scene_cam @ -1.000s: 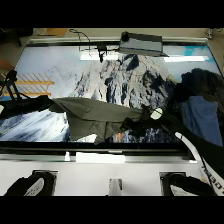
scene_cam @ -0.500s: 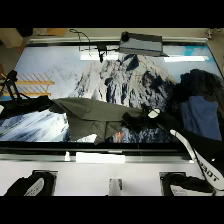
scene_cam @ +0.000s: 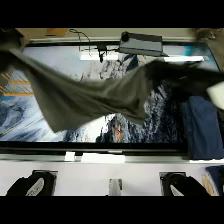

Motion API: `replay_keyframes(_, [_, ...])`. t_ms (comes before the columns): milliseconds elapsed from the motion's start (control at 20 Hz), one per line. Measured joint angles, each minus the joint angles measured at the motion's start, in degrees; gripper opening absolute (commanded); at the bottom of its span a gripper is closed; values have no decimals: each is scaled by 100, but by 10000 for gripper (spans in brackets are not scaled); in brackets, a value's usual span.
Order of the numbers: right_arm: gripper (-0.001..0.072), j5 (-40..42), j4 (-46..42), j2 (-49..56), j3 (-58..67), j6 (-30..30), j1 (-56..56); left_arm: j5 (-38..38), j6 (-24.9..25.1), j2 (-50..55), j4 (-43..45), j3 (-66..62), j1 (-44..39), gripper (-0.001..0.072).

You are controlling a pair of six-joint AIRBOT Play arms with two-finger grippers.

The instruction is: Fold the shirts.

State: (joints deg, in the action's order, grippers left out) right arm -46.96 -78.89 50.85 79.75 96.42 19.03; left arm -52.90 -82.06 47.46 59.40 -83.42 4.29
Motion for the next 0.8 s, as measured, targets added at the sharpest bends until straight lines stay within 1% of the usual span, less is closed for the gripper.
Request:
replay_keyframes(50, [19,109,-551,-350,385,208,0,52,9,-24,17,-570,4,38])
replay_keyframes(150, [19,188,-1388,-973,946,470,7,120,24,-66,20,-1609,4,38])
replay_keyframes(300, [19,203,-2046,-1543,1335,774,7,129,24,-140,15,-2608,0,38])
replay_keyframes(450, [19,435,-2337,-1753,1482,929,7,39,31,-190,66,-2981,0,38])
replay_keyframes(600, [19,485,-2507,-1768,1537,1008,9,-295,37,-179,494,-3045,-2,38])
replay_keyframes(700, [20,267,-2695,-1668,1554,1005,13,-494,39,-173,737,-2916,-2,38])
replay_keyframes(800, [22,-264,-2911,-1427,1561,984,15,-651,39,-101,914,-2640,-4,38])
